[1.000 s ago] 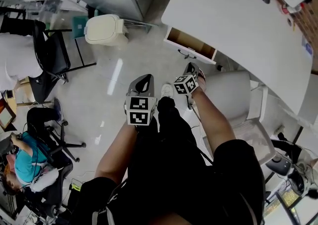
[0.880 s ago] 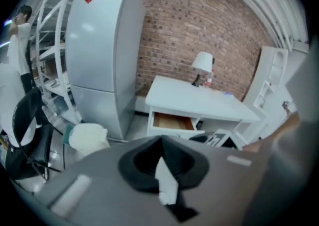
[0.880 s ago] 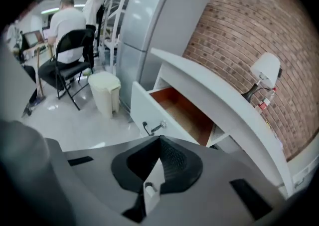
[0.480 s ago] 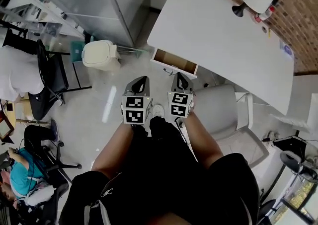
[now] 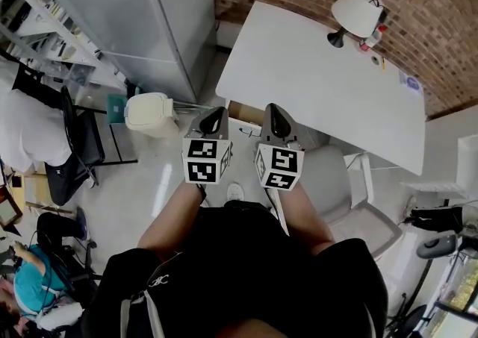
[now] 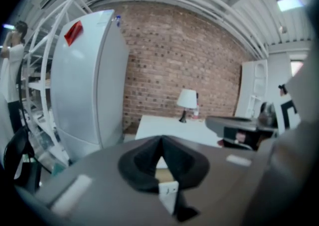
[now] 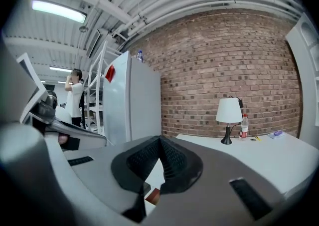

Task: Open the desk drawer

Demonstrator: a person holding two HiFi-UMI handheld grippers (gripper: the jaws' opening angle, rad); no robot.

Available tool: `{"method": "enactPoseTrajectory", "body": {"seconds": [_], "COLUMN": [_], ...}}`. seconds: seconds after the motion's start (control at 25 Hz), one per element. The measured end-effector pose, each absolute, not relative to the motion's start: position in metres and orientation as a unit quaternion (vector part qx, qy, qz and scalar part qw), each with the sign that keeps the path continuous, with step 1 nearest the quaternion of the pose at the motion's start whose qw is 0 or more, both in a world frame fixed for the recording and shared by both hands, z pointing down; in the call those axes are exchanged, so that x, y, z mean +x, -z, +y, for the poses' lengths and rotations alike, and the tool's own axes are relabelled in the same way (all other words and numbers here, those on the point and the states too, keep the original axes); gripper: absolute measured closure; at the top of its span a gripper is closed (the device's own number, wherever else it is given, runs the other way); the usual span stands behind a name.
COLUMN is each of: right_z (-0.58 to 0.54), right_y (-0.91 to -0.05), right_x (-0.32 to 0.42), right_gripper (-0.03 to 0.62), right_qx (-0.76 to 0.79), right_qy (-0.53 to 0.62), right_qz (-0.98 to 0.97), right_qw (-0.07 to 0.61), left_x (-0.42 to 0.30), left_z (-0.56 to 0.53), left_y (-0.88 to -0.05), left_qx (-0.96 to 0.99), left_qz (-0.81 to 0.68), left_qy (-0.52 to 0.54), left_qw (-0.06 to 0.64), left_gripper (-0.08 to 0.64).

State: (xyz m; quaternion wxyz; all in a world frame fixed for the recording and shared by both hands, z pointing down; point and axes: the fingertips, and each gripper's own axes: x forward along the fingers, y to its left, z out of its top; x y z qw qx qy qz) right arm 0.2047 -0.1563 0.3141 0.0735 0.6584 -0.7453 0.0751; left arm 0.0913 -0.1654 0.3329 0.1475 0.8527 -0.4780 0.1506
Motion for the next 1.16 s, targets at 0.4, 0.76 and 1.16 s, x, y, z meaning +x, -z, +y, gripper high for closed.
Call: {"method": "enactPoseTrajectory", "body": {"seconds": [0.4,0.76,1.16], "right_z": [-0.147,-0.144,-0.140], "right_y": [-0.266,-0.263,-0.267], "right_x": [0.167,0.150,0.145], "right_gripper": [0.594,0.594,0.594], "right_qx": [0.668,0.677,0.682], "right_qy": [-0.059,-0.064,-0.066], "right_qz": [-0.740,-0.731,-0.726], "right_qw": [0.047,0.053,0.056], "left_x": [0.064,0.049,0.045], "left_z": [-0.172,-0.171,-0.167], "left_y": [-0.280,-0.275,-0.275], "left_qx": [0.869,0.878,0.882], "left_qz": [-0.466,-0.451,-0.446], "left_qy": [-0.126,-0.126,-0.119], "left_qw": [0.104,0.100,0.098], "left_gripper": [0.560,0.560,0.560]}}
